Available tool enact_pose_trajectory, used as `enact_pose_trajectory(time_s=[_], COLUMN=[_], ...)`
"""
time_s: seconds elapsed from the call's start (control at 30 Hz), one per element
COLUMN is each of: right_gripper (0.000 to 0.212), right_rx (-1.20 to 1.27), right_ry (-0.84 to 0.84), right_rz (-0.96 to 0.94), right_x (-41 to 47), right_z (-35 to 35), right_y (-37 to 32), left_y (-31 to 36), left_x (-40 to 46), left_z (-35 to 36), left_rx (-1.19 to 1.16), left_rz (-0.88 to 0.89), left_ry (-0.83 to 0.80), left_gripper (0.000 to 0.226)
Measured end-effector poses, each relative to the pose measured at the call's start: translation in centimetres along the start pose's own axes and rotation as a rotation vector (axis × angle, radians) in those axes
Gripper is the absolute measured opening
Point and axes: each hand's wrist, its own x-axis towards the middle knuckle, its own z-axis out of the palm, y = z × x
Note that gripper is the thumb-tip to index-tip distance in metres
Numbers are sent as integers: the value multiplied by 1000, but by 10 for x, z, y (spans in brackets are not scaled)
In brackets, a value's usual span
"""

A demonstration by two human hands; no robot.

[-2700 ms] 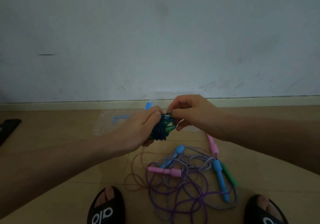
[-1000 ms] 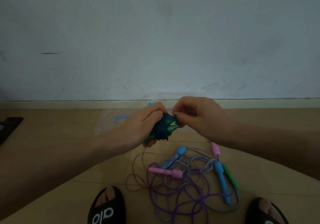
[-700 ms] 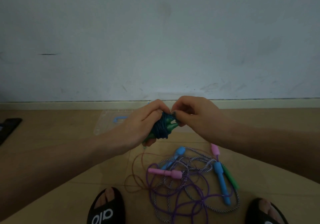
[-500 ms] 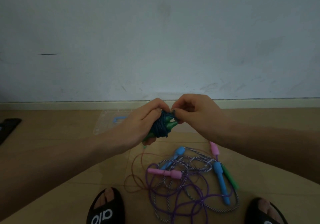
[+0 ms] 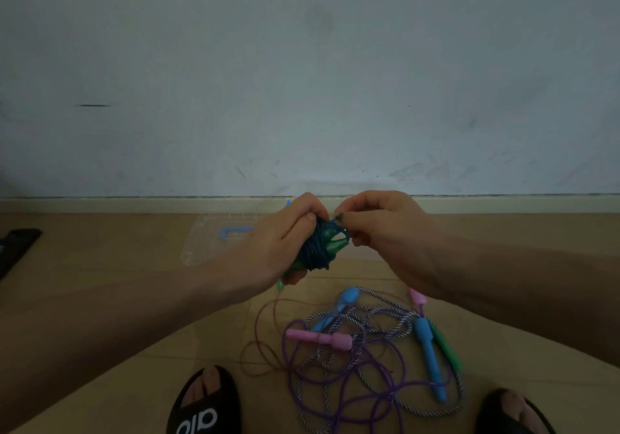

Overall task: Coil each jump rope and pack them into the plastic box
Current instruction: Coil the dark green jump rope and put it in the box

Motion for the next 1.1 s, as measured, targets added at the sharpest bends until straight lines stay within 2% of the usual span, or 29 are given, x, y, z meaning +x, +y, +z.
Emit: enact_pose_trajectory(time_s=[0.53,0.8,0.93,1.1], right_gripper=[17,11,16,13], right_rx=[300,382,363,267], right_ry=[-14,-196,-238,-209], right_rz=[187,326,276,137], right_x=[1,2,0,0], right_z=[1,-1,-3,-6], right_y=[-6,-5,-7,-8], left_y=[3,8,8,6], left_x=[-1,-9,-10,-5], left_z=[2,-5,-6,-6], left_rx=[94,324,369,359], left_rz=[38,173,194,192], left_ry=[41,87,107,115], left_gripper=[24,21,20,20])
